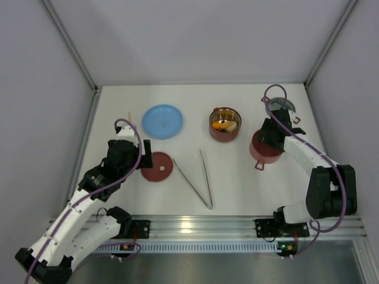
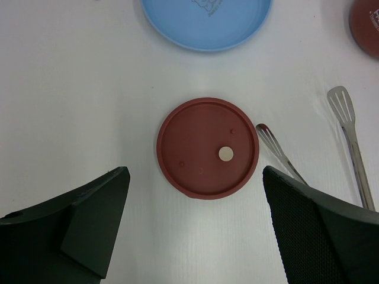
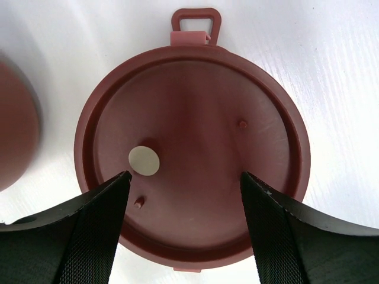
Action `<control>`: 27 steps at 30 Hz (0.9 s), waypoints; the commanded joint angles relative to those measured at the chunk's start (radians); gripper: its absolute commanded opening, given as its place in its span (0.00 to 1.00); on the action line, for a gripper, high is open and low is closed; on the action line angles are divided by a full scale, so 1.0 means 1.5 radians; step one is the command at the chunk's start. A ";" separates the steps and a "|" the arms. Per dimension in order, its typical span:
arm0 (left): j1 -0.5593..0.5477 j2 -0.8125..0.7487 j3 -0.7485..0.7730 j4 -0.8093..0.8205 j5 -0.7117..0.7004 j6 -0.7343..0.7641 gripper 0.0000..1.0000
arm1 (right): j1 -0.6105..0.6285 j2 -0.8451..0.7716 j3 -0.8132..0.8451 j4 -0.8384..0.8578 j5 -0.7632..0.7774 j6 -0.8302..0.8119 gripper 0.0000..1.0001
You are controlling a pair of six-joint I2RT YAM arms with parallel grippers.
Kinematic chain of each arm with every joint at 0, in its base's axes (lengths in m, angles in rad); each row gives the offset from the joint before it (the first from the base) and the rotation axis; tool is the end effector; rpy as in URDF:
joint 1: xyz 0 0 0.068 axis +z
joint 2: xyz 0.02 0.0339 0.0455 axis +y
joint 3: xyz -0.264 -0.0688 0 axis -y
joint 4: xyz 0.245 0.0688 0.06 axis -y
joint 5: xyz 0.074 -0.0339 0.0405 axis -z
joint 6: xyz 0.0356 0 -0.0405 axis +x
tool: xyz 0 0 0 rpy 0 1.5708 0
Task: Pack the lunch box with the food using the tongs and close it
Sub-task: Close the box lid on the packing box.
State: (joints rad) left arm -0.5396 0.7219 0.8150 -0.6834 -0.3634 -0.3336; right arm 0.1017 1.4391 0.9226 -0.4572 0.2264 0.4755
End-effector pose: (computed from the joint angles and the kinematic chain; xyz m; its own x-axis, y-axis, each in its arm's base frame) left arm 0.1346 -0.0659 0.3108 -0.5255 -0.0420 -0.8498 0.0580 0.9947 -0.0851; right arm 0.2884 0.0214 0.2165 -0.7192 0.3750 -0.5848 0.4003 0.9117 0.0923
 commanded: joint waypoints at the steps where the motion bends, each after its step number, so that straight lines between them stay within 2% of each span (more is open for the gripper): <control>1: -0.002 -0.009 0.005 0.014 -0.002 0.009 0.99 | 0.001 0.015 -0.100 -0.035 -0.105 0.038 0.74; 6: -0.003 -0.010 0.005 0.012 -0.003 0.009 0.99 | 0.032 -0.011 -0.148 -0.021 -0.111 0.060 0.74; 11: -0.003 -0.008 0.005 0.014 -0.003 0.009 0.99 | 0.059 -0.083 -0.136 -0.060 -0.079 0.077 0.75; 18: -0.003 -0.008 0.005 0.013 -0.003 0.009 0.99 | 0.060 -0.114 0.022 -0.152 0.024 0.066 0.76; 27: -0.003 -0.007 0.005 0.014 0.000 0.009 0.99 | 0.055 0.011 0.191 -0.176 0.078 0.058 0.77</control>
State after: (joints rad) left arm -0.5396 0.7223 0.8150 -0.6834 -0.3634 -0.3336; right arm 0.1802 1.4029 1.1313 -0.6605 0.2913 0.5610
